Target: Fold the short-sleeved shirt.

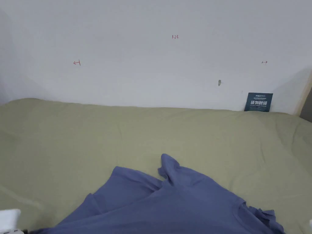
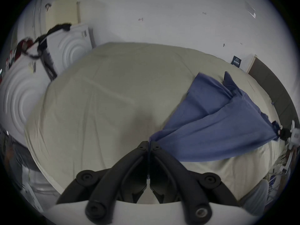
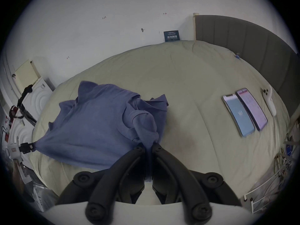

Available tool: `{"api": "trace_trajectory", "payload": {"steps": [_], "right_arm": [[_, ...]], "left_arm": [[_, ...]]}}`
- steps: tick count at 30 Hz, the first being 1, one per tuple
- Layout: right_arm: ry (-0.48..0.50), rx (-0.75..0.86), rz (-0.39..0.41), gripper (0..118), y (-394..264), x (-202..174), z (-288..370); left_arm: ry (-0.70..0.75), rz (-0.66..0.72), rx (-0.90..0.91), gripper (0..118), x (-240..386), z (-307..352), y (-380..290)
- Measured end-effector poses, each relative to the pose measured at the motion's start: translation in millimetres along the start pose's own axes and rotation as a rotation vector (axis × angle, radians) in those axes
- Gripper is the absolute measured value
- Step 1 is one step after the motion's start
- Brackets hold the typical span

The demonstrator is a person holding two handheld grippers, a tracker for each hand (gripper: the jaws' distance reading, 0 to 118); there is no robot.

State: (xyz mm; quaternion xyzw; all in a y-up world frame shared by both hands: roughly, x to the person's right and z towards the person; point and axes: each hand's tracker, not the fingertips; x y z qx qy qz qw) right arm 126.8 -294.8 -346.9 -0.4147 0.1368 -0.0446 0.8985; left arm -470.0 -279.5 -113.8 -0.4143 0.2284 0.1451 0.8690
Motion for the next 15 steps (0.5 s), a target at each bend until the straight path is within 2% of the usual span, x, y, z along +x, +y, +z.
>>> {"api": "trace_trajectory", "payload": {"steps": [3, 6, 10, 11, 12, 14, 15], "right_arm": [[-0.007, 0.009, 0.009, 8, -22, 4, 19], [-0.002, -0.01, -0.043, 8, -32, 14, 22], [-0.006, -0.009, -0.035, 8, -34, 12, 23], [0.002, -0.007, -0.039, 19, -33, 11, 24], [-0.008, 0.0, -0.045, 43, -31, 10, 26], [-0.021, 0.026, -0.068, 115, -28, 6, 33], [0.002, 0.063, -0.071, 118, -27, 2, 42]], "left_arm": [[-0.008, 0.01, -0.013, 0, -9, 10, -21], [-0.026, 0.016, -0.024, 0, -12, 17, -30], [-0.042, 0.012, -0.006, 1, -10, 25, -33], [-0.061, 0.008, 0.004, 11, -11, 26, -32], [-0.066, 0.009, 0.027, 39, -11, 29, -35], [-0.082, 0.017, 0.061, 118, -11, 34, -33], [-0.082, 0.03, 0.092, 118, -9, 41, -32]]}}
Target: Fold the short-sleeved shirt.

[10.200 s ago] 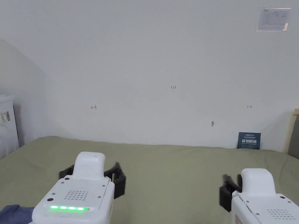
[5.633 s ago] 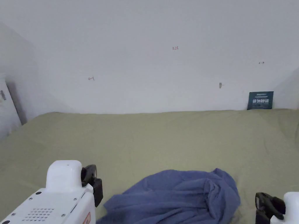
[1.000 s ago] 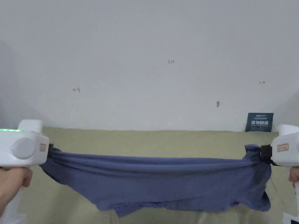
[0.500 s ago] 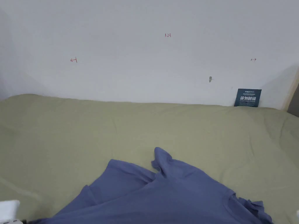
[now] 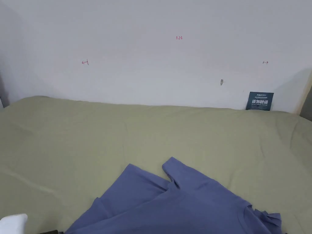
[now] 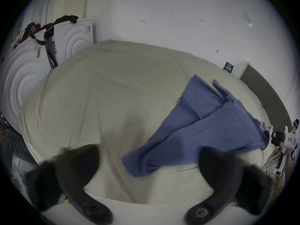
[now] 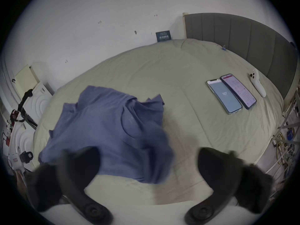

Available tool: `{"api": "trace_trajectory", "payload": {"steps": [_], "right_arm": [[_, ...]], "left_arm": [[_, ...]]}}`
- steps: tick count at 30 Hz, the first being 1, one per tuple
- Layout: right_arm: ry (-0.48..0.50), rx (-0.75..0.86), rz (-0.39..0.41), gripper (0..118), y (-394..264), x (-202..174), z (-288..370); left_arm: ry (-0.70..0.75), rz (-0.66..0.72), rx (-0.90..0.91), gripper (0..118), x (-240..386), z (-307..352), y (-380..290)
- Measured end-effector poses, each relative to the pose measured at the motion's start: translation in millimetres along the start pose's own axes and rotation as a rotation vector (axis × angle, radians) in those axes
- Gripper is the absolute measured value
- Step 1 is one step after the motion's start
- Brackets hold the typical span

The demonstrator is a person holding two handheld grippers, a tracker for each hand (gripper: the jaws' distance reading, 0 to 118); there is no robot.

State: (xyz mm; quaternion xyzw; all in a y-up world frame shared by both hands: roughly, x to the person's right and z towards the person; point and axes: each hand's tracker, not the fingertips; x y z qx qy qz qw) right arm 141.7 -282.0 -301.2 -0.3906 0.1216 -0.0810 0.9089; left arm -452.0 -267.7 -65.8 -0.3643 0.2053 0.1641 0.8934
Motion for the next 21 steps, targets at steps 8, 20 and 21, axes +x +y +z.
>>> {"api": "trace_trajectory", "payload": {"steps": [8, 20, 21], "right_arm": [[-0.006, 0.304, 0.196, 81, -3, -79, 89], [0.029, 0.504, 0.314, 2, -61, -155, 136], [0.031, 0.505, 0.323, 2, -63, -159, 136]], "left_arm": [[-0.062, -0.029, 0.322, 89, 62, 93, 2], [0.009, -0.157, 0.484, 0, 84, 125, -36], [0.029, -0.192, 0.521, 0, 96, 139, -38]]}}
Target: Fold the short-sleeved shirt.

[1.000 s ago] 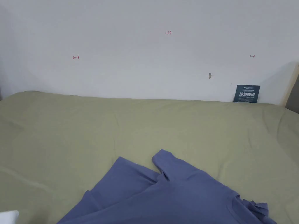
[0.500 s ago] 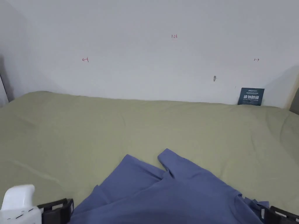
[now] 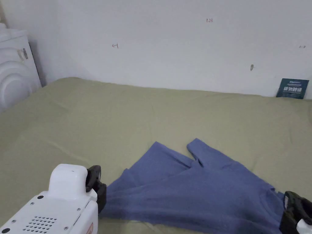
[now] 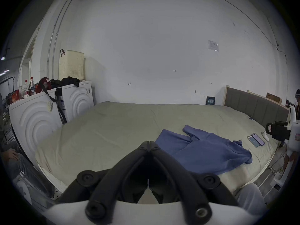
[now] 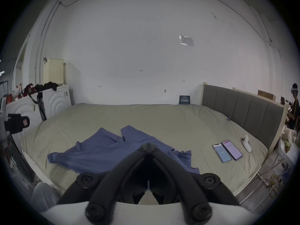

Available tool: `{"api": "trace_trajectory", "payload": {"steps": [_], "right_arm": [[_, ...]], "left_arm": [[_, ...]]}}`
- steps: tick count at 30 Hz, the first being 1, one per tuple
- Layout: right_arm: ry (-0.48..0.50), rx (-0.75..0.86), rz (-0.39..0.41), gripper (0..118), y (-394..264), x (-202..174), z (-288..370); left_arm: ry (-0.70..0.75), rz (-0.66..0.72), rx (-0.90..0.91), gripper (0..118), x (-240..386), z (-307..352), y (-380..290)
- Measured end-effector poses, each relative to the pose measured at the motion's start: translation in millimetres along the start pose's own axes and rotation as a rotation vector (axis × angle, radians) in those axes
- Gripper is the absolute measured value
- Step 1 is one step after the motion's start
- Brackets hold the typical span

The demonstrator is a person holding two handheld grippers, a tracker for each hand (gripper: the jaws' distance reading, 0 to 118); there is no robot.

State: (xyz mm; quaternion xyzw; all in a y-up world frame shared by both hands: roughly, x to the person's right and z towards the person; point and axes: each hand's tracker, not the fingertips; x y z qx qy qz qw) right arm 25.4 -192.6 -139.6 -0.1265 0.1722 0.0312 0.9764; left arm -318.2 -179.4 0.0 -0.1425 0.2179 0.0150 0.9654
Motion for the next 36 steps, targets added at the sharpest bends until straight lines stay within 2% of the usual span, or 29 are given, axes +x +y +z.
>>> {"api": "trace_trajectory", "payload": {"steps": [3, 4, 7, 15, 16, 17, 18, 19, 23, 26, 27, 28, 29, 32, 33, 34, 35, 36], "right_arm": [[0.017, 0.003, 0.011, 2, -4, -10, -3], [0.021, 0.003, 0.009, 2, -5, -14, -4], [0.05, -0.008, 0.007, 2, -10, -23, -10], [0.109, -0.106, 0.015, 2, -31, -42, -36], [0.112, -0.124, 0.015, 2, -35, -44, -40], [0.121, -0.139, 0.011, 2, -37, -45, -43], [0.128, -0.153, 0.01, 2, -40, -47, -45], [0.128, -0.165, 0.013, 2, -43, -49, -48], [0.143, -0.218, 0.036, 2, -51, -54, -55], [0.156, -0.25, 0.054, 2, -56, -56, -60], [0.156, -0.258, 0.056, 2, -57, -57, -61], [0.162, -0.27, 0.053, 2, -59, -56, -63], [0.165, -0.287, 0.046, 2, -60, -55, -66], [0.165, -0.319, 0.04, 2, -60, -48, -76], [0.147, -0.333, 0.046, 2, -59, -44, -81], [0.145, -0.34, 0.04, 2, -56, -40, -86], [0.149, -0.355, 0.025, 2, -52, -34, -94], [0.148, -0.373, 0.015, 2, -48, -28, -103]], "left_arm": [[0.019, 0.01, -0.046, 0, -1, 0, 1], [0.005, 0.044, -0.07, 0, -18, -10, -2], [0.038, 0.012, -0.129, 0, -35, -25, -9], [-0.007, 0.115, -0.416, 2, -96, -93, -52], [-0.008, 0.125, -0.457, 15, -102, -106, -59], [-0.025, 0.131, -0.503, 60, -107, -119, -66], [-0.029, 0.133, -0.543, 96, -111, -130, -71], [-0.044, 0.106, -0.61, 114, -112, -144, -80], [-0.053, 0.044, -0.703, 113, -100, -175, -94], [-0.053, 0.041, -0.686, 110, -96, -192, -99], [-0.046, 0.027, -0.691, 102, -93, -196, -101], [-0.056, 0.022, -0.697, 83, -94, -198, -100], [-0.098, 0.021, -0.72, 71, -92, -197, -102], [-0.083, 0.0, -0.68, 63, -85, -183, -99], [-0.101, 0.006, -0.694, 42, -85, -181, -97], [-0.118, 0.032, -0.681, 16, -82, -177, -96], [-0.14, 0.057, -0.666, 3, -80, -174, -95], [-0.142, 0.05, -0.705, 3, -82, -178, -96]]}}
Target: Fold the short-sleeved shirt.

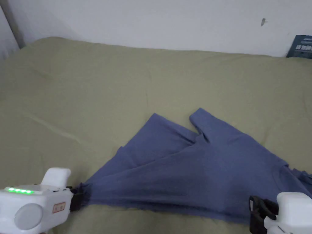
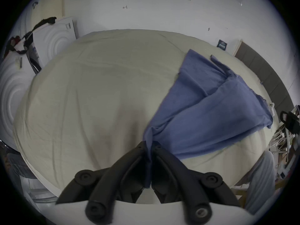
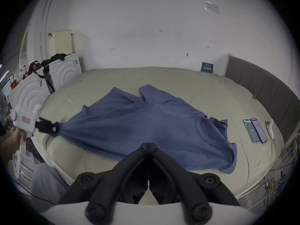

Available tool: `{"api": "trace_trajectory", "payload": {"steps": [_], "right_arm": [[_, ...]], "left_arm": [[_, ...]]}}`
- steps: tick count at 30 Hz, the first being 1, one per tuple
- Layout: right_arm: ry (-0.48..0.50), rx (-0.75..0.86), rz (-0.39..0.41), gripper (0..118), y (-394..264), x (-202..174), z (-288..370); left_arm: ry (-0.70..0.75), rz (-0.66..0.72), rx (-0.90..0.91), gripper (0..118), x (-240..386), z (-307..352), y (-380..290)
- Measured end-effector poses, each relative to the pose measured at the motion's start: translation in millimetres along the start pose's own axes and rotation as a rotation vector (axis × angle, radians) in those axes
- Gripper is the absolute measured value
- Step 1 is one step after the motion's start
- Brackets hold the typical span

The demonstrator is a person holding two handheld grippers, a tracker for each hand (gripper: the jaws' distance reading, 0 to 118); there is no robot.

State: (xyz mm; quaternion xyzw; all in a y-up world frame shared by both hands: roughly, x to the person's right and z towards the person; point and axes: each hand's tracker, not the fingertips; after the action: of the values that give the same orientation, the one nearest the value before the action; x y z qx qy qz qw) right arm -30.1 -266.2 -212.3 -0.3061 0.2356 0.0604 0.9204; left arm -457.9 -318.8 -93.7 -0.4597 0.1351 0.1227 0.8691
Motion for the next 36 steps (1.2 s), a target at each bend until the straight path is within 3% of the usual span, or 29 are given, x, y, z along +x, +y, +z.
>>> {"api": "trace_trajectory", "payload": {"steps": [3, 6, 10, 12, 13, 14, 15, 16, 21, 23, 25, 26, 27, 28, 29, 33, 36], "right_arm": [[-0.009, -0.002, -0.024, 2, 25, 26, -25], [-0.047, -0.011, -0.006, 2, 60, 60, -69], [-0.05, -0.091, -0.013, 2, 105, 99, -145], [-0.051, -0.165, 0.025, 5, 125, 112, -189], [-0.046, -0.189, 0.044, 20, 132, 115, -206], [-0.048, -0.204, 0.07, 65, 140, 118, -226], [-0.026, -0.245, 0.091, 98, 145, 121, -244], [-0.002, -0.316, 0.101, 115, 149, 125, -262], [-0.02, -0.436, 0.126, 110, 147, 128, -325], [-0.041, -0.504, 0.174, 109, 136, 127, -337], [-0.033, -0.47, 0.124, 109, 143, 126, -330], [-0.027, -0.456, 0.129, 101, 144, 123, -322], [0.02, -0.424, 0.122, 82, 147, 120, -313], [0.032, -0.397, 0.103, 53, 150, 119, -303], [0.073, -0.394, 0.083, 3, 154, 117, -294], [0.066, -0.284, 0.122, 3, 181, 111, -247], [0.076, -0.172, 0.118, 3, 199, 111, -168]], "left_arm": [[0.035, -0.042, 0.015, 3, 5, -3, -5], [0.015, 0.035, 0.024, 3, -1, -3, -2], [0.004, 0.041, 0.018, 3, -9, -10, -1], [0.013, 0.042, 0.014, 3, -1, -7, 3], [0.015, 0.042, 0.013, 3, 0, -7, 4], [0.016, 0.044, 0.011, 3, 0, -7, 5], [0.016, 0.049, 0.01, 3, 0, -7, 5], [0.015, 0.056, 0.011, 3, -1, -9, 4], [0.014, 0.066, 0.004, 3, -2, -11, 6], [0.016, 0.065, 0.0, 3, -1, -12, 7], [0.02, 0.067, -0.003, 3, 1, -13, 8], [0.021, 0.064, -0.003, 3, 1, -13, 8], [0.022, 0.066, -0.003, 3, 1, -12, 8], [0.023, 0.068, -0.003, 3, 2, -11, 8], [0.023, 0.067, -0.005, 3, 2, -10, 10], [0.019, 0.07, 0.007, 3, -10, 0, 15], [-0.02, 0.122, 0.09, 3, -24, 21, 31]]}}
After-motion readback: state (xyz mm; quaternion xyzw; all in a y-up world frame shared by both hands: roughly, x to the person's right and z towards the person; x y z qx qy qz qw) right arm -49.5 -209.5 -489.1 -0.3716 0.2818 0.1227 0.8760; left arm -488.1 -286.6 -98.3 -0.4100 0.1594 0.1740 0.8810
